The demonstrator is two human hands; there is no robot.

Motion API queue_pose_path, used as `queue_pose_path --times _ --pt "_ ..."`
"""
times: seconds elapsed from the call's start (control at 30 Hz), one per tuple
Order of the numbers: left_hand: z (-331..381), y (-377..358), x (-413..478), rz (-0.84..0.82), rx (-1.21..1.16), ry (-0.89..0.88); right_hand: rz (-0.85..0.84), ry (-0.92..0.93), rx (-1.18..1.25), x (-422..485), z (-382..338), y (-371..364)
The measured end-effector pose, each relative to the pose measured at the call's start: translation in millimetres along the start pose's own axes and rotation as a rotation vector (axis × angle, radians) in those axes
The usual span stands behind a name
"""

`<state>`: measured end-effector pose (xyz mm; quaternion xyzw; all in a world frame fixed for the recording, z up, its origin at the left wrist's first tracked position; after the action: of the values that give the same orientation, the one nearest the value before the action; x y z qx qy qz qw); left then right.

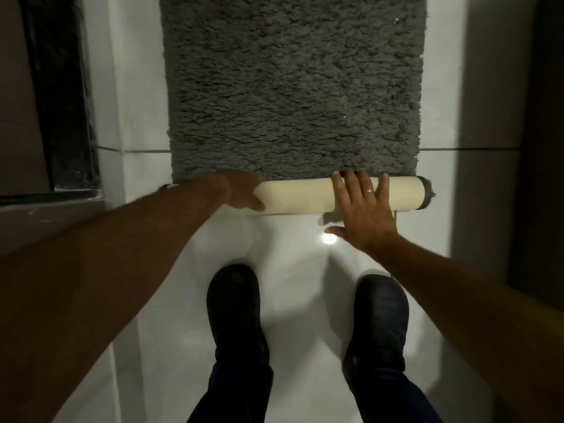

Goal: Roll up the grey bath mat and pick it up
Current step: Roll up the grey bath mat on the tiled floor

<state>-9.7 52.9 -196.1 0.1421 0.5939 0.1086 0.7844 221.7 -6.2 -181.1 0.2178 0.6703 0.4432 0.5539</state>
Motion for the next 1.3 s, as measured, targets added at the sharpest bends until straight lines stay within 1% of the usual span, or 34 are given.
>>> queue_pose_path --times 0.03,0.13,0.17,0.2,0.23,0.27,0.3,0.33,0.37,0.47,0.6,0.67,0.7,0.77,0.8,0.83,0.9,0.93,0.97,1.0,1.03,1.1,1.13,1.17,1.23,1.27,1.3 --pt "-1.2 6.6 -2.4 0.108 0.019 0.001 -0.007 -0.004 -0.008 11.7 2.6 3.4" --pt "3.0 11.5 -31.0 0.698 0.248 -0.052 -0.044 0.010 0.050 46.6 15.7 14.3" --pt "7.5 0.7 -42.3 0.811 0.286 -0.087 -0.057 0.025 0.058 54.2 19.5 17.2" --pt "11.4 -14.7 -46.5 0.804 0.320 -0.103 -0.050 0.043 0.056 57.9 22.0 20.1" --pt "13.4 -29.5 -43.6 0.721 0.357 -0.080 -0.008 0.058 0.053 57.6 23.7 23.5" --pt "12.1 -40.3 -36.8 0.615 0.388 -0.024 0.066 0.064 0.062 52.7 24.0 26.3" --pt "9.8 -42.5 -29.3 0.552 0.406 0.032 0.152 0.060 0.084 45.0 23.6 27.8" --pt "7.8 -36.7 -21.2 0.528 0.412 0.077 0.217 0.051 0.106 35.6 22.6 27.3" --pt "6.8 -26.6 -13.1 0.532 0.412 0.106 0.243 0.051 0.111 27.5 20.9 25.1" --pt "3.8 9.3 3.5 0.575 0.380 0.155 0.192 0.065 0.050 30.4 22.5 19.2" --pt "-0.7 30.3 1.4 0.697 0.414 0.122 0.187 -0.001 0.032 63.8 33.7 41.8" --pt "2.1 31.2 -4.0 0.695 0.367 0.107 0.193 0.017 0.039 64.4 35.6 46.1" --pt "4.1 26.8 -7.4 0.663 0.336 0.100 0.179 0.043 0.071 58.2 35.9 43.6" --pt "9.6 12.3 -12.6 0.541 0.240 0.053 0.113 0.096 0.149 40.7 38.9 35.7" --pt "12.0 2.9 -13.8 0.435 0.192 0.026 0.064 0.117 0.172 32.1 40.0 30.5" --pt "13.1 -8.4 -15.5 0.295 0.152 0.014 0.005 0.137 0.187 24.0 39.6 23.5" --pt "12.4 -29.2 -17.8 0.048 0.081 0.012 -0.146 0.171 0.219 11.8 36.5 6.9" --pt "11.7 -35.8 -20.5 -0.004 0.061 0.017 -0.217 0.185 0.250 7.6 33.0 -0.6" --pt "11.4 -39.9 -25.1 0.017 0.079 0.024 -0.263 0.196 0.283 6.1 30.1 -5.1" --pt "12.0 -40.3 -31.2 0.140 0.136 0.020 -0.288 0.199 0.314 7.9 29.7 -6.0" --pt "15.0 -39.0 -41.1 0.334 0.211 -0.006 -0.300 0.195 0.348 12.4 31.5 -4.1" --pt "24.1 -51.8 -66.0 0.685 0.284 -0.125 -0.288 0.152 0.439 27.4 37.6 4.8" --pt "27.4 -62.6 -74.3 0.772 0.306 -0.179 -0.246 0.116 0.474 34.6 42.2 11.2" --pt "27.8 -72.6 -74.2 0.757 0.333 -0.184 -0.158 0.076 0.480 39.0 47.0 18.4" --pt "23.0 -74.3 -57.4 0.622 0.352 -0.094 0.064 0.017 0.402 34.6 49.9 29.2" --pt "19.7 -64.0 -45.9 0.590 0.369 -0.038 0.139 0.016 0.352 26.6 45.2 30.3" --pt "16.9 -49.6 -34.7 0.577 0.380 0.011 0.171 0.040 0.303 17.8 38.2 28.7"
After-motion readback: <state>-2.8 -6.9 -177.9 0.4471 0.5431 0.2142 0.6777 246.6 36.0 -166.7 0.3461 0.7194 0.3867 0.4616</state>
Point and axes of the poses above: each hand's wrist, its own x-axis towards the middle knuckle, its own y-axis out of the back of the hand, z = x × y, the point moved 6 cm from there along x, towards the middle knuckle
